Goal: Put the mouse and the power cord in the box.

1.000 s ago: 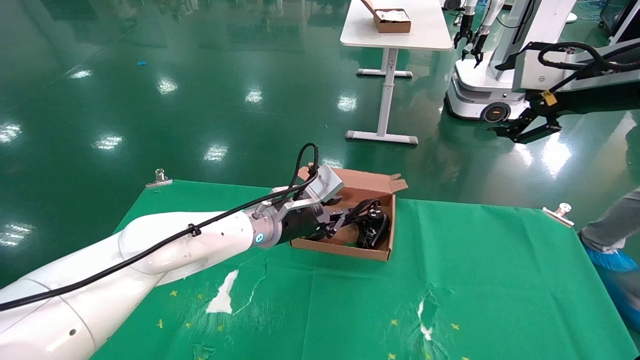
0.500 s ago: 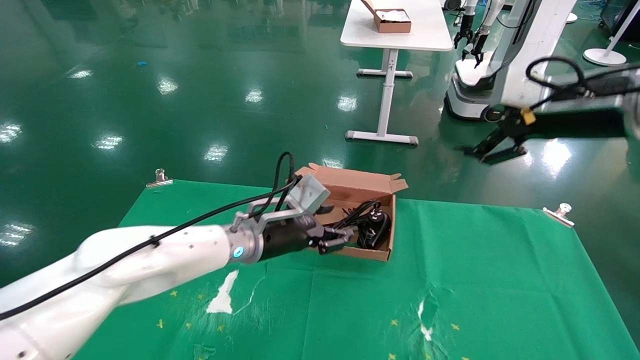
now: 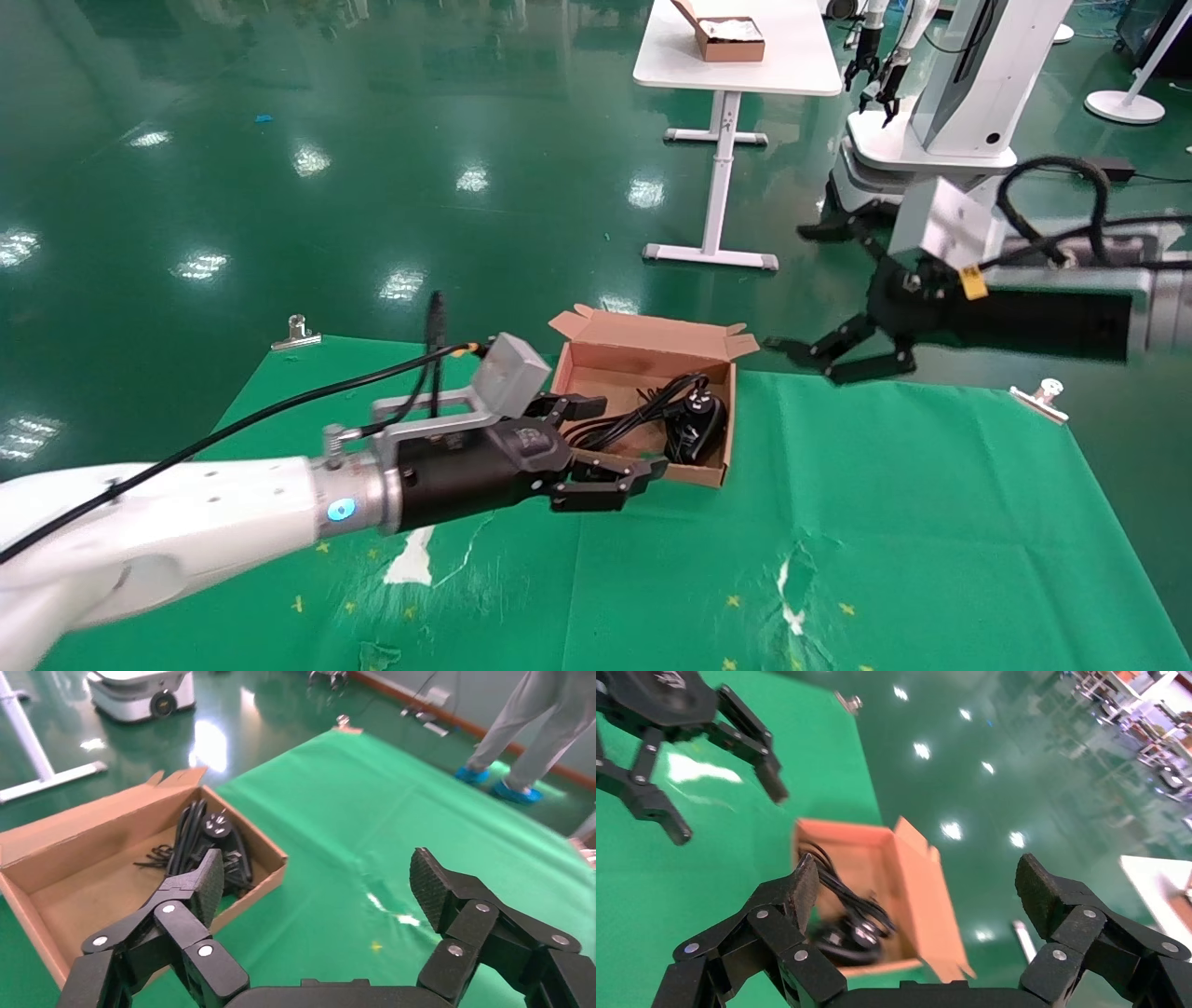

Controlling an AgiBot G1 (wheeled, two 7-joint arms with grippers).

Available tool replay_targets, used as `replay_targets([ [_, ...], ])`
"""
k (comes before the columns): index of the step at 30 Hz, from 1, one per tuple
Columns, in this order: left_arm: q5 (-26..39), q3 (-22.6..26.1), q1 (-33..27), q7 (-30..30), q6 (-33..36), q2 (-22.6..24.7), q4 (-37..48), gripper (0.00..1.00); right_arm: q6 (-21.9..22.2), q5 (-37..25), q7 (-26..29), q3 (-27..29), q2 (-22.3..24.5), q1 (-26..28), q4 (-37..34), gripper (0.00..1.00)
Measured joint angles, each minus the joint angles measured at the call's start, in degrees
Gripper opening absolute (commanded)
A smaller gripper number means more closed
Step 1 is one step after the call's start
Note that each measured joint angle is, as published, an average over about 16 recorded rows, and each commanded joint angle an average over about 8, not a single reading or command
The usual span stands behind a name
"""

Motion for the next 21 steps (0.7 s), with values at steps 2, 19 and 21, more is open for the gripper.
replay_targets([
  [2,-0.7,-1.9,1.0,0.1,2.0,-1.4,-1.4,1.00,-0.7,1.4,1.5,1.1,0.7,-2.0,2.1,1.00],
  [19,-6.7,-18.1,9.5,1.0,18.9,-13.5,-13.1,1.00,-6.2,13.4,13.9,10.8,6.8,-19.1,19.9,1.00],
  [21,-7.4,-20.1,10.6,1.1,21.0,-14.9,-14.5,1.00,-6.9,14.8,15.3,11.9,7.5,-21.2,22.1,1.00],
])
